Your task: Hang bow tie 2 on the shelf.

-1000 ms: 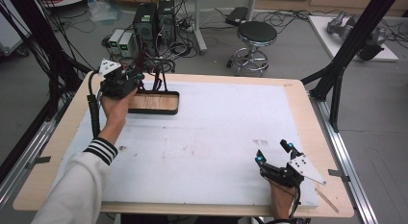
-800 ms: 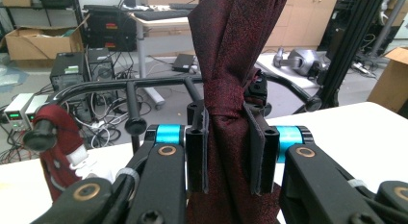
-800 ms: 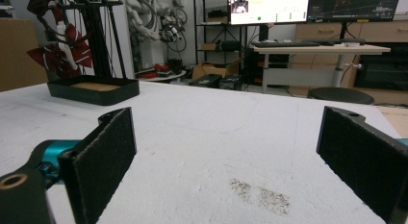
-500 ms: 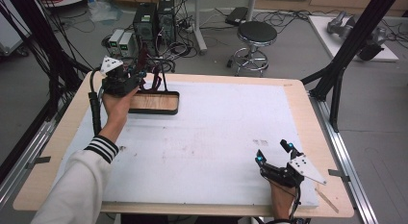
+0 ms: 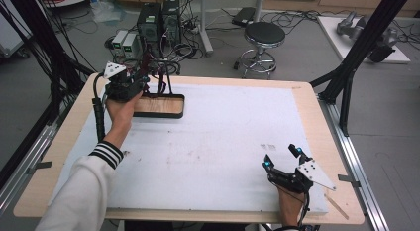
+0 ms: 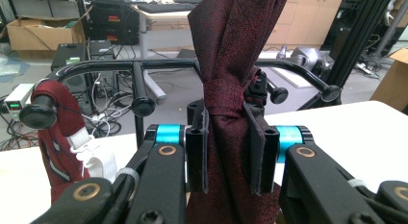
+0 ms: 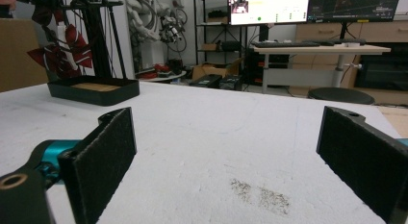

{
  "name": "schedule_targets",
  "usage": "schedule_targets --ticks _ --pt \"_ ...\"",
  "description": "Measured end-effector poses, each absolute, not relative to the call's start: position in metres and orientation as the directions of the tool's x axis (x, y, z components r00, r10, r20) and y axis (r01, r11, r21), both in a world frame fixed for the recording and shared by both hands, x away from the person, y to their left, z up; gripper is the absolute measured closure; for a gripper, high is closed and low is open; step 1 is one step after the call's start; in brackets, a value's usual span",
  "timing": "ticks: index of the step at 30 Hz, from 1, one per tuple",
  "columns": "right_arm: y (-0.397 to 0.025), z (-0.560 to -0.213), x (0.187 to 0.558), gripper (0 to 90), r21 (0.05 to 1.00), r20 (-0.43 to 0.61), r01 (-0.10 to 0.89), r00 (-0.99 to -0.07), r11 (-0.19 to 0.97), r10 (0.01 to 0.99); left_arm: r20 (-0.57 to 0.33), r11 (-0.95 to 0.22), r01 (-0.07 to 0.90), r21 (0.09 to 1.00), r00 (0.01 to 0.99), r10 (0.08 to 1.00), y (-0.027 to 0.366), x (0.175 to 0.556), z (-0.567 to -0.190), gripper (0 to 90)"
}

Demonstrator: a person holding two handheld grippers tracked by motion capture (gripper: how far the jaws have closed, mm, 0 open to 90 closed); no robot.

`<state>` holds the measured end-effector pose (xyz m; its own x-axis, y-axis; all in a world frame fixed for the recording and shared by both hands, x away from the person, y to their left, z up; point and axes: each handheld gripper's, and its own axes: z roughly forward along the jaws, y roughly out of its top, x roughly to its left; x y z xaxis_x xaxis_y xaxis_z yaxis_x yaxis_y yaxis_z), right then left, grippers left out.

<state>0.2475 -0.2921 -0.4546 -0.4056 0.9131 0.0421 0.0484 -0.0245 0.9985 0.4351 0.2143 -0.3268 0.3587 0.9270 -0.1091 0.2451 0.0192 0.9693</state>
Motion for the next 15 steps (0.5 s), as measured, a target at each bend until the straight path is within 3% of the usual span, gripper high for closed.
schedule_targets --ticks 15 --pt "-0.2915 -0.4546 0.2473 5.7 0.998 0.042 0.050 -0.404 -0.023 0.914 -0.126 0.038 0.253 0.967 0.340 0.932 0.2165 0.4407 -0.3354 72.9"
